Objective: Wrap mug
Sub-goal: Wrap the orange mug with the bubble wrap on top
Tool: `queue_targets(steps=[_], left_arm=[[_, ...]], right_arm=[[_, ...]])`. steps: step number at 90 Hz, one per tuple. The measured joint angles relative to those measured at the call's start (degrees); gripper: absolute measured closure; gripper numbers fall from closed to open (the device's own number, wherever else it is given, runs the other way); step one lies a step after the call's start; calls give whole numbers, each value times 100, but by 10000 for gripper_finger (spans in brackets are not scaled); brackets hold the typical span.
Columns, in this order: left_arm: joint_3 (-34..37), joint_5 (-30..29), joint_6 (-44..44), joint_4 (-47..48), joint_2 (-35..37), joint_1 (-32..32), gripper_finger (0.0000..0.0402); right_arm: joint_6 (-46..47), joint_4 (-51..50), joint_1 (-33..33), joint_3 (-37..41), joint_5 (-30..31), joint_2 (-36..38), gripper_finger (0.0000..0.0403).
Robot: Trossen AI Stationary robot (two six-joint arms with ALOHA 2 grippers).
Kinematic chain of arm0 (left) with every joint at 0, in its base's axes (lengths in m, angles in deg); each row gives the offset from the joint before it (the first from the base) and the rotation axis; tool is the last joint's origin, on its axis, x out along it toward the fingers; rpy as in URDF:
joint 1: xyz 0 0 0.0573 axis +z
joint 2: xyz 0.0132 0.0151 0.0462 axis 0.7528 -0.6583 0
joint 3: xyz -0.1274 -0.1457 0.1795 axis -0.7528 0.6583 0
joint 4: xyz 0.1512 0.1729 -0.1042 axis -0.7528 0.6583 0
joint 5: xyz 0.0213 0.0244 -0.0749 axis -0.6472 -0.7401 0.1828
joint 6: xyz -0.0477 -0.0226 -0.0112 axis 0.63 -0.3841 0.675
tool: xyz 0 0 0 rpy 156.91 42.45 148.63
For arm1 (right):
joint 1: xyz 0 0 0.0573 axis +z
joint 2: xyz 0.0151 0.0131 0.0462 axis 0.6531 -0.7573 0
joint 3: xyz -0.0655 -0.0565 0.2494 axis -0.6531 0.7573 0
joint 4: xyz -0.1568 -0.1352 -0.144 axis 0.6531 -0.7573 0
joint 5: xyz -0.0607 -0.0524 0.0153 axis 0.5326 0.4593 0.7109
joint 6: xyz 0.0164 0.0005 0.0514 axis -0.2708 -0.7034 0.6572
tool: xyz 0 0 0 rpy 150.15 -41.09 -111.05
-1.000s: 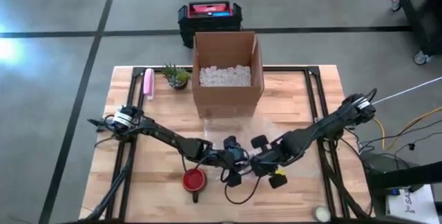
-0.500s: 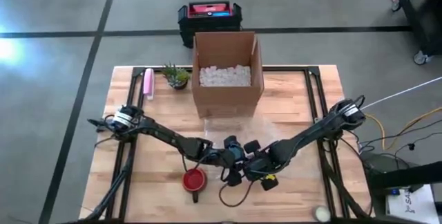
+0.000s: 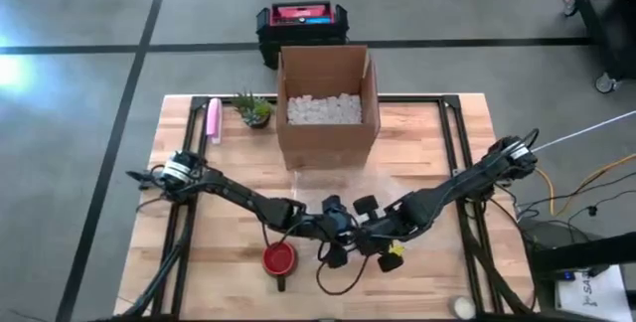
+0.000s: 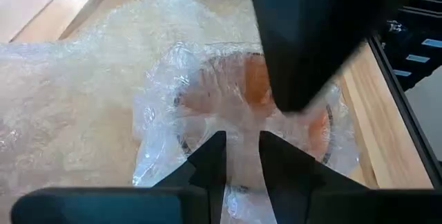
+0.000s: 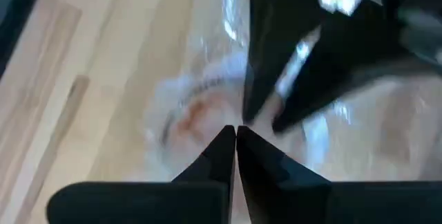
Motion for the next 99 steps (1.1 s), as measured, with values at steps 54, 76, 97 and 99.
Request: queue_targets(steps=[54, 76, 97, 99], left_arm=[[2, -76, 117, 889, 777, -107, 326], [0, -81, 231, 1268, 734, -108, 326], [0, -115, 232, 1262, 733, -107, 326], [-2, -115, 234, 1262, 736, -107, 326]], right_arm=[[172, 655, -68, 815, 248, -315, 400], [297, 479, -77, 780, 243, -251, 400], [199, -21, -83, 229, 179, 85, 400], [174, 27, -95, 204, 181, 106, 400]])
